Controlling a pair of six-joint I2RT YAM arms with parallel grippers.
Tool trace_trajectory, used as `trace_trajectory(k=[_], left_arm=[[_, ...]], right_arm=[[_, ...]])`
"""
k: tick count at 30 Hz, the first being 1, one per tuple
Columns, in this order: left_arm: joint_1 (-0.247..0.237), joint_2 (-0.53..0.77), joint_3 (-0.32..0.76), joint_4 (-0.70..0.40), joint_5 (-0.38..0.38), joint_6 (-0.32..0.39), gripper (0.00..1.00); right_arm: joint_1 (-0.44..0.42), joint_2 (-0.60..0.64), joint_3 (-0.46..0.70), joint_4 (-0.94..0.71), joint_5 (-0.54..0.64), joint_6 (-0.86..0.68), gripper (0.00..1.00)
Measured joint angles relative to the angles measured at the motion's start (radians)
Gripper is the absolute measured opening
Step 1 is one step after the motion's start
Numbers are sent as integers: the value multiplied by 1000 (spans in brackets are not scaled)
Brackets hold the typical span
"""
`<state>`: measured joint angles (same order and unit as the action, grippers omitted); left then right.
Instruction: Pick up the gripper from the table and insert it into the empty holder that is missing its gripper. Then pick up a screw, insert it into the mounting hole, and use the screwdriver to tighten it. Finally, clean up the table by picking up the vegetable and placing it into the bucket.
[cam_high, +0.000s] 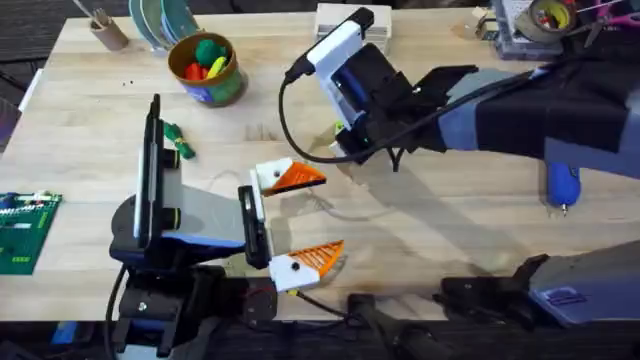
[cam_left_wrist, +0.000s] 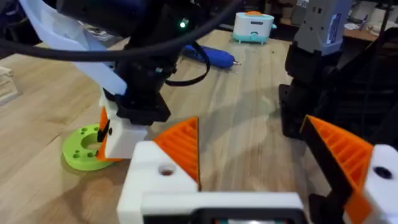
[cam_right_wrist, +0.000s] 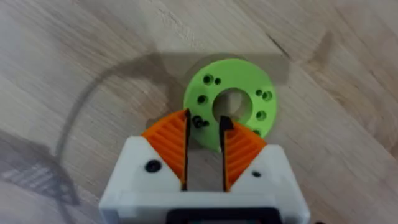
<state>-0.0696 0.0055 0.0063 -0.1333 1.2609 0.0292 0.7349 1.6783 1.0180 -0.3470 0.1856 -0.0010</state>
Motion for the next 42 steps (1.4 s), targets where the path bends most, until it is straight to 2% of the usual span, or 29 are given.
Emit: trace_trajectory(k=[3, 8, 13, 19, 35, 42], left_arm=[[0, 0, 0, 0, 0, 0, 993], [0, 0, 0, 0, 0, 0, 993], [0, 0, 0, 0, 0, 0, 993], [0, 0, 0, 0, 0, 0, 994], [0, 0, 0, -1, 0, 0, 993], [0, 0, 0, -2, 0, 0, 993]], right_arm=[[0, 0, 0, 0, 5, 0, 306], [0, 0, 0, 0, 6, 0, 290], [2, 0, 0, 3, 32, -7, 124], [2, 0, 1, 2, 49, -9, 17], [2, -1, 19, -51, 53, -11, 9], [2, -37, 25, -63, 53, -14, 9]])
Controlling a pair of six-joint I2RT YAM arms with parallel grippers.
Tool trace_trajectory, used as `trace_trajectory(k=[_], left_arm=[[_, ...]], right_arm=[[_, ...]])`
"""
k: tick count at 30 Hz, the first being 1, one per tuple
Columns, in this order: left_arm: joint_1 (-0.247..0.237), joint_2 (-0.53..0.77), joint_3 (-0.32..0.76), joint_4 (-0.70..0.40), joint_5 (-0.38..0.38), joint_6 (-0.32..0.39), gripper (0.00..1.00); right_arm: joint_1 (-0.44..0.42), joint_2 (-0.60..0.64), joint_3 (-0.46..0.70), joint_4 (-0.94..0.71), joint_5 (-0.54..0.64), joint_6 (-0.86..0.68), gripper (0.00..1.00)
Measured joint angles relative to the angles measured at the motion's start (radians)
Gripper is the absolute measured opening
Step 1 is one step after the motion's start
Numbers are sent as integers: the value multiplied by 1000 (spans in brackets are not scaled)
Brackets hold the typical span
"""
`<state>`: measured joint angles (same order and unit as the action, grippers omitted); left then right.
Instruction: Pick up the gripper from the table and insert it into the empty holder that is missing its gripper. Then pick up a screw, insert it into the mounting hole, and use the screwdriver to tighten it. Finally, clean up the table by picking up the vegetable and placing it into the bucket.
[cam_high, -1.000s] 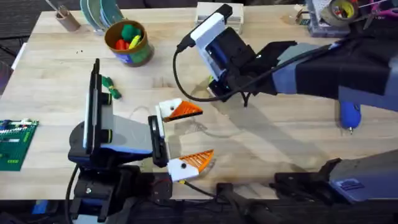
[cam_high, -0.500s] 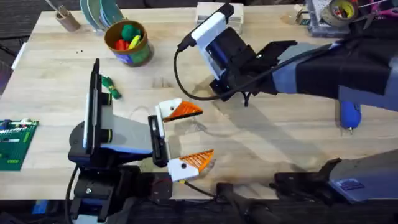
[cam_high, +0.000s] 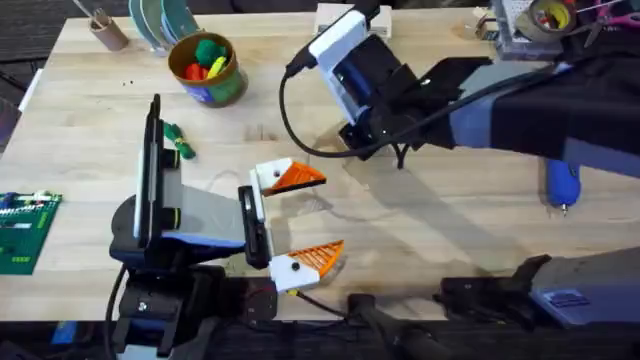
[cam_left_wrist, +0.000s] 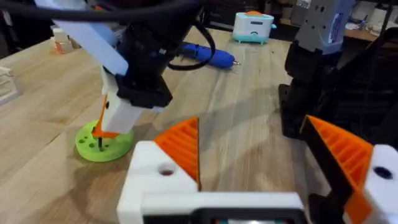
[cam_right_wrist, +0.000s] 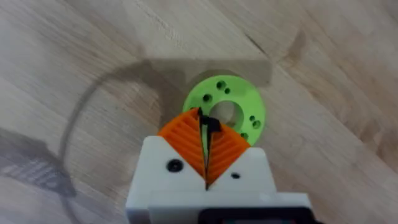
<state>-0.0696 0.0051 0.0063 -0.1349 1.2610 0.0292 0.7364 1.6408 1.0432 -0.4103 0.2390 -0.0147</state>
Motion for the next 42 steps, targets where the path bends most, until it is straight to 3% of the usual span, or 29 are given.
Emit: trace_trajectory(k=[7, 12, 27, 38, 42], left_arm=[[0, 0, 0, 0, 0, 0, 993], [0, 0, 0, 0, 0, 0, 993], [0, 0, 0, 0, 0, 0, 993], [0, 0, 0, 0, 0, 0, 992], [0, 0, 0, 0, 0, 0, 993]], right_arm=[[0, -52, 4, -20, 32, -21, 9], [0, -64, 41, -125, 39, -71, 8], [6, -66, 455, -581, -30, -160, 8], [153, -56, 702, -740, -88, -214, 8], [232, -31, 735, -749, -95, -251, 8]])
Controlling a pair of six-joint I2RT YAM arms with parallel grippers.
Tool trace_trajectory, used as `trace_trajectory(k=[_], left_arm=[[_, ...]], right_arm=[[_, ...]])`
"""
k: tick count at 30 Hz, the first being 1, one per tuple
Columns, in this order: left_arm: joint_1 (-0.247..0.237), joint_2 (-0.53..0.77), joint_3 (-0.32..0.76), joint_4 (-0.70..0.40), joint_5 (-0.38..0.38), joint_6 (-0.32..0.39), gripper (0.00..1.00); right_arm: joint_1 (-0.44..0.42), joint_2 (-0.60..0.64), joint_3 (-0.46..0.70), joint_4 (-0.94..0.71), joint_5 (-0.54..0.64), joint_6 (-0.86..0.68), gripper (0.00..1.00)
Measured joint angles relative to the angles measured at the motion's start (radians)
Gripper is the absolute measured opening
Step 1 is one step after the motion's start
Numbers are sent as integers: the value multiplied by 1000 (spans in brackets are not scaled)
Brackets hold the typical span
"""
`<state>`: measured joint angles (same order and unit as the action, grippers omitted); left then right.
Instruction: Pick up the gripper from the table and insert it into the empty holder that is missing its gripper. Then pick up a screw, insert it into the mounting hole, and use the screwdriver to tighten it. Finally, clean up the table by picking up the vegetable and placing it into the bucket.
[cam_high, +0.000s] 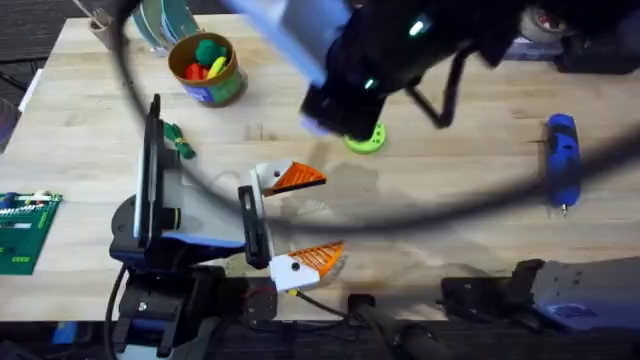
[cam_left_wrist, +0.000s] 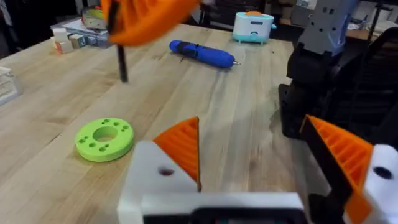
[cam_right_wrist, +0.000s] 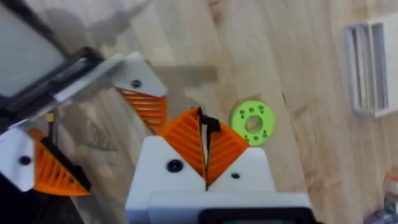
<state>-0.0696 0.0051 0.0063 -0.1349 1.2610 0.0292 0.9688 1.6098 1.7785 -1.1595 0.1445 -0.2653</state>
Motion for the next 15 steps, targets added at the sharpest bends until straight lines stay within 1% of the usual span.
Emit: trace_trajectory(k=[6, 15], left_arm=[[0, 0, 0, 0, 0, 0, 993], [0, 0, 0, 0, 0, 0, 993]], right_arm=[[107, 24, 1, 3, -9, -38, 8], [159, 48, 1, 7, -11, -50, 8]])
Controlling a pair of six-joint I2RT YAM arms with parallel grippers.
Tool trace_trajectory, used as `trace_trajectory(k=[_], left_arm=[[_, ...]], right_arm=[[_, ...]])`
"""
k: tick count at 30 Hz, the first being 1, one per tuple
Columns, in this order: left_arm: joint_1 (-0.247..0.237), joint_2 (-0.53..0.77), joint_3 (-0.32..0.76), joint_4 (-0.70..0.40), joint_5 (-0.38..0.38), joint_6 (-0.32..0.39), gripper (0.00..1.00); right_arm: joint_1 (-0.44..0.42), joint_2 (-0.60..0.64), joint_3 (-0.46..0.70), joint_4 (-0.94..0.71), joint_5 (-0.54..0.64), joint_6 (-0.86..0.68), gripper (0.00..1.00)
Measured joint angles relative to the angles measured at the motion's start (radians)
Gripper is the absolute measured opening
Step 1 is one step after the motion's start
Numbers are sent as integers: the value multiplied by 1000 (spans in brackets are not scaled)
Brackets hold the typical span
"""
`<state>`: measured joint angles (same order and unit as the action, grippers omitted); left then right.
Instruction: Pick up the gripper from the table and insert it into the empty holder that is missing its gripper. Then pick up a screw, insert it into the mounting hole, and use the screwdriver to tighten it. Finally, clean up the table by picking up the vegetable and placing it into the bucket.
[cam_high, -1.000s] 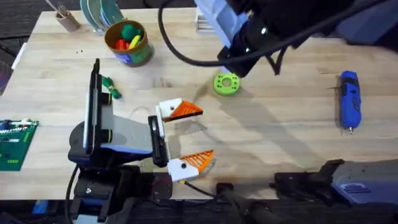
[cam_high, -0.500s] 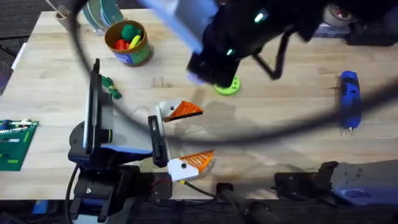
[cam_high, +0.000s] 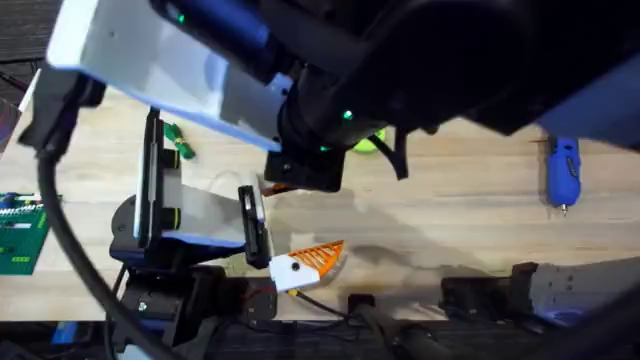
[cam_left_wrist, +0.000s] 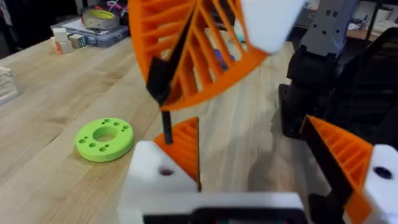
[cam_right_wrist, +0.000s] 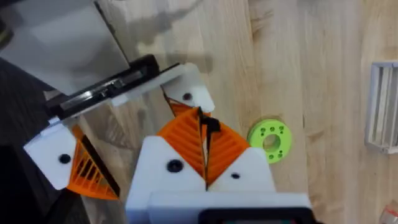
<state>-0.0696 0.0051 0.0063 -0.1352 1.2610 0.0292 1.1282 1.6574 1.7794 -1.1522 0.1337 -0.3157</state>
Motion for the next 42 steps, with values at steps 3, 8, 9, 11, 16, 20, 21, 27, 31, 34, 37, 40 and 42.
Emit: trace_trajectory(k=[3, 8, 9, 11, 16, 20, 21, 27, 31, 34, 37, 40, 42], left_arm=[[0, 0, 0, 0, 0, 0, 993], [0, 0, 0, 0, 0, 0, 992], [0, 0, 0, 0, 0, 0, 992], [0, 0, 0, 0, 0, 0, 993], [0, 0, 0, 0, 0, 0, 993], [0, 0, 0, 0, 0, 0, 993], [0, 0, 0, 0, 0, 0, 993], [0, 0, 0, 0, 0, 0, 993], [0, 0, 0, 0, 0, 0, 992], [0, 0, 0, 0, 0, 0, 993], [0, 0, 0, 0, 0, 0, 993], [0, 0, 0, 0, 0, 0, 993], [0, 0, 0, 0, 0, 0, 992]], right_arm=[[9, 10, 0, 1, 0, 0, 8], [11, 30, 0, 3, -15, 0, 8], [11, 33, 0, 4, -17, 0, 8], [11, 42, 0, 10, -22, 0, 8], [11, 49, 0, 24, -26, 0, 8], [11, 49, 0, 24, -26, 0, 8], [11, 49, 0, 23, -26, 0, 8], [11, 49, 0, 22, -26, 0, 8], [11, 49, 0, 21, -26, 0, 8], [11, 49, 0, 18, -26, 0, 8], [11, 49, 0, 18, -27, 0, 8], [11, 49, 0, 18, -26, 0, 8], [11, 49, 0, 18, -26, 0, 8]])
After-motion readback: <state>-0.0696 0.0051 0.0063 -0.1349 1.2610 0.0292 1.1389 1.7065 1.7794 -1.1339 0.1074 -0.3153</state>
